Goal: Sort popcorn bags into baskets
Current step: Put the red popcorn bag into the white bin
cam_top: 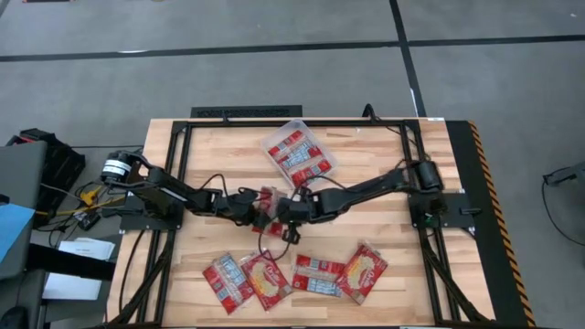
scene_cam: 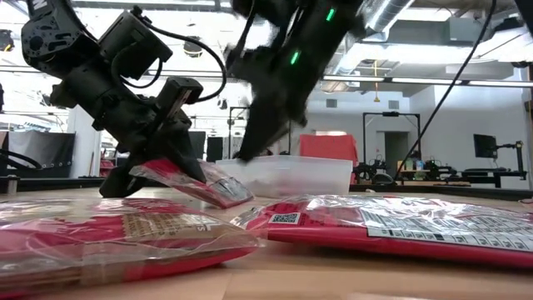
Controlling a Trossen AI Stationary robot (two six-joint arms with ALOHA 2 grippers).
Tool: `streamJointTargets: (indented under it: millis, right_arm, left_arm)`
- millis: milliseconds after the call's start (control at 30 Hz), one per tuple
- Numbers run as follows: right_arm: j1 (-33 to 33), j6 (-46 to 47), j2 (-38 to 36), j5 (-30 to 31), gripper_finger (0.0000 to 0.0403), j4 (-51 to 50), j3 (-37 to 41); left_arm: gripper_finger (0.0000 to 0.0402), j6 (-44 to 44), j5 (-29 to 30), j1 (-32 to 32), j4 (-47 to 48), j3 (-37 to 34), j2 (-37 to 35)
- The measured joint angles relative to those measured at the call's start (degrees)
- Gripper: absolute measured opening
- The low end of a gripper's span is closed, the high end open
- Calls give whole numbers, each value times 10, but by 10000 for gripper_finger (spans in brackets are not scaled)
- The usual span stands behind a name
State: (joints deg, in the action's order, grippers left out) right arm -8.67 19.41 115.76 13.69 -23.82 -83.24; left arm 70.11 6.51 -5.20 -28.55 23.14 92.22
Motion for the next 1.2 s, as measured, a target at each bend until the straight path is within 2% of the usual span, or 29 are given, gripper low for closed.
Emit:
streamJointTargets:
  millis: [167, 300, 433, 600, 733, 833, 900, 1033, 1200]
  right_arm:
    - [-26, 0, -96, 38, 19, -102, -1]
    - [-48, 13, -167, 106, 30, -175, -1]
    - [-63, 53, -214, 175, 24, -241, -1]
    - [-72, 96, -239, 210, 13, -302, -1]
    - [-72, 123, -240, 211, 24, -327, -1]
    - [-72, 141, -234, 212, 35, -336, -1]
    - [-74, 151, -231, 211, 38, -343, -1]
    - [-80, 178, -222, 209, 31, -356, -1]
    - [-90, 209, -224, 210, 14, -369, -1]
  left_arm:
    - [11, 12, -59, 8, 8, -4, -52]
    - [9, 33, -102, 18, 49, 0, -136]
    - [7, -8, -127, 60, 177, 45, -229]
    - [7, -159, -193, 162, 383, 166, -270]
    - [7, -305, -242, 260, 502, 280, -235]
    - [7, -423, -255, 332, 571, 362, -186]
    - [7, -497, -258, 368, 584, 410, -141]
    - [7, -600, -273, 412, 607, 489, -50]
    - [7, -702, -272, 433, 641, 568, 62]
